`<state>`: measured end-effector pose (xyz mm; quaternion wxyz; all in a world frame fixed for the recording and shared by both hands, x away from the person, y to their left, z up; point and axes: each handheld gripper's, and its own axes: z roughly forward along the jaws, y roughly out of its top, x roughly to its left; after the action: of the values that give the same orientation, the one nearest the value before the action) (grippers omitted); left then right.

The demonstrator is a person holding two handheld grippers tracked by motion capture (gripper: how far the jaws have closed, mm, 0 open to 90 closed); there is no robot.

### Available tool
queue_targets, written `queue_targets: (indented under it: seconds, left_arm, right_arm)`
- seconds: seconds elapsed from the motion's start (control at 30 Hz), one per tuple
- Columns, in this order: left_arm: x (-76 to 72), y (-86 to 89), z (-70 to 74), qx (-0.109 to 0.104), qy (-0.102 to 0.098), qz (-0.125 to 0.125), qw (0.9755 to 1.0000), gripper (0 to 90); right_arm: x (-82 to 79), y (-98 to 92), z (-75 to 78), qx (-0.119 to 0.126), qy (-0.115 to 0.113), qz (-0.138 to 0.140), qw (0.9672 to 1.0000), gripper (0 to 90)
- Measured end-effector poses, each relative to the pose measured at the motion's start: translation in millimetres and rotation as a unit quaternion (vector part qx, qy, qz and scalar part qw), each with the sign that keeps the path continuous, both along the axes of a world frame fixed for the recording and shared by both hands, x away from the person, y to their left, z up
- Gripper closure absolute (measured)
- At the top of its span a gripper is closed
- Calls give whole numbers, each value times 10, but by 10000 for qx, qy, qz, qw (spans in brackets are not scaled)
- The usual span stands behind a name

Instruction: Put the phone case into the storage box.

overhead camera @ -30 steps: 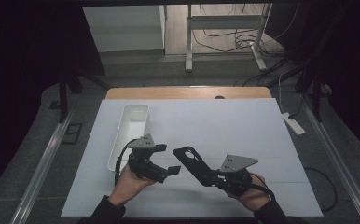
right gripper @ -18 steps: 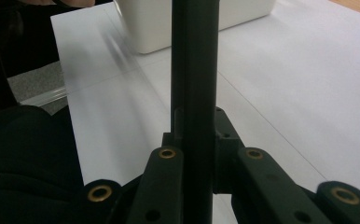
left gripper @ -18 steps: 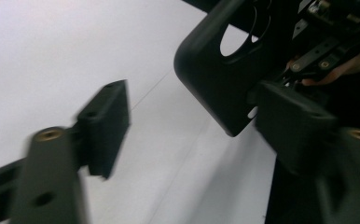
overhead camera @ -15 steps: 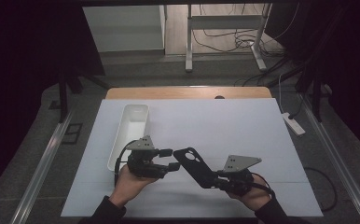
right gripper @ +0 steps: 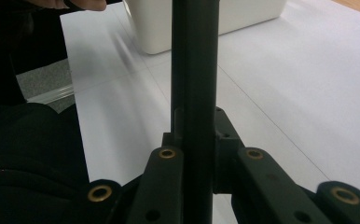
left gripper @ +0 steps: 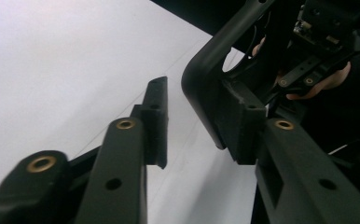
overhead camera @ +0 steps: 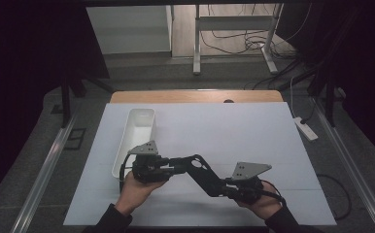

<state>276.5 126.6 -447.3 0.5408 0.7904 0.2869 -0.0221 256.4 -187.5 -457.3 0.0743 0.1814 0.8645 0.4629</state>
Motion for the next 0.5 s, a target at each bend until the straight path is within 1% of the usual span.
queue_targets:
  seconds: [0.07, 0.17, 0.27, 0.33, 0.37, 0.4, 0.5]
  left_arm:
    - [1, 2, -1, -27, 8, -23, 10000, 685]
    - [3, 2, -3, -47, 28, -34, 10000, 745]
    - [10, 10, -11, -98, 63, -55, 9999, 766]
    - [14, 18, -20, -198, 93, -85, 9997, 782]
    - [19, 28, -24, -308, 127, -146, 9993, 799]
    - [21, 33, -24, -367, 146, -181, 9991, 816]
    - [20, 36, -11, -422, 142, -205, 9988, 829]
  right_arm:
    - [1, 1, -1, 7, -2, 19, 10000, 848]
    - [0, 4, -2, 8, 0, 35, 10000, 848]
    - [3, 2, -4, 8, 10, 10, 10000, 848]
    - [6, 0, -7, -3, 9, -7, 10000, 847]
    - [10, -3, -10, -21, 11, -2, 10000, 846]
    - [11, 0, -17, -40, -8, -11, 10000, 845]
    - [14, 2, -21, -65, 5, -24, 10000, 844]
